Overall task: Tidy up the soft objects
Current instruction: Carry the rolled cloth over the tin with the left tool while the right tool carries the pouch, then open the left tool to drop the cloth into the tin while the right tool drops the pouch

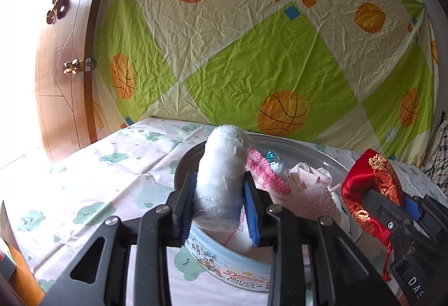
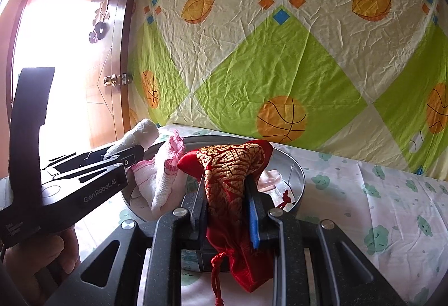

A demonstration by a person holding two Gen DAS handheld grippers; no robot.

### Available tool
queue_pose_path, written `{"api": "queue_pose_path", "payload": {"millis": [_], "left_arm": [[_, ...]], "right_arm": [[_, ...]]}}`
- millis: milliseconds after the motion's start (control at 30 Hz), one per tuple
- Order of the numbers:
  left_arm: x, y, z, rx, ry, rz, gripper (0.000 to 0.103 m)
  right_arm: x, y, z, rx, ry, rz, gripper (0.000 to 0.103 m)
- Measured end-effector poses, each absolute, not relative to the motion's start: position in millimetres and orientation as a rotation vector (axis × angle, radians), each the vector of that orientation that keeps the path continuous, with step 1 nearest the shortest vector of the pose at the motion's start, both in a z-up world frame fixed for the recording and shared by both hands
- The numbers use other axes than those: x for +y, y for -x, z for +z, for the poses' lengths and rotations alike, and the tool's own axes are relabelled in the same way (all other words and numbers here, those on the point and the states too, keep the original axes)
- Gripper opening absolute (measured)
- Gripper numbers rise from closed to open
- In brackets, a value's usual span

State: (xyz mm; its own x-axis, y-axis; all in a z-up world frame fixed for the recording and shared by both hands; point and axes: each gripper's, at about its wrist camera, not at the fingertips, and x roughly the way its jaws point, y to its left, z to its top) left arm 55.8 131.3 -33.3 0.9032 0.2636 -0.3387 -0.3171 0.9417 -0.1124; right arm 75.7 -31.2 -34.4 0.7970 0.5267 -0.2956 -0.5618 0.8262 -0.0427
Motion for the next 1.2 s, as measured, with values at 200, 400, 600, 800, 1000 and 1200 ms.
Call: {"api": "queue_pose_path", "payload": {"millis": [200, 400, 600, 800, 1000, 1200], "left_arm": [[134.4, -60.5, -35.2, 0.346, 0.162, 0.291, 0.030], [135.1, -65.2, -37.7, 0.359, 0.158, 0.285, 0.030], [133.0, -76.8, -33.9, 0.398, 0.145, 0.249, 0.030], [129.0, -85.0, -29.7, 0.428, 0.117, 0.222, 0.030], [127.2, -94.0, -24.2, 0.463, 0.099, 0.192, 0.030], [126.4, -108.8, -15.9, 0.512, 0.078, 0.164, 0.030]], "right_arm": [[-30.0, -79.3, -35.1, 0.293, 0.135, 0.598, 0.025], [-32.3, -85.5, -35.2, 0.310, 0.120, 0.605, 0.025], [-31.1, -93.7, -32.0, 0.324, 0.121, 0.605, 0.025], [-34.4, -104.1, -22.3, 0.341, 0.100, 0.611, 0.025], [-38.3, -123.5, -9.9, 0.377, 0.078, 0.614, 0.025], [-36.9, -148.1, 4.7, 0.398, 0.082, 0.599, 0.025]]}}
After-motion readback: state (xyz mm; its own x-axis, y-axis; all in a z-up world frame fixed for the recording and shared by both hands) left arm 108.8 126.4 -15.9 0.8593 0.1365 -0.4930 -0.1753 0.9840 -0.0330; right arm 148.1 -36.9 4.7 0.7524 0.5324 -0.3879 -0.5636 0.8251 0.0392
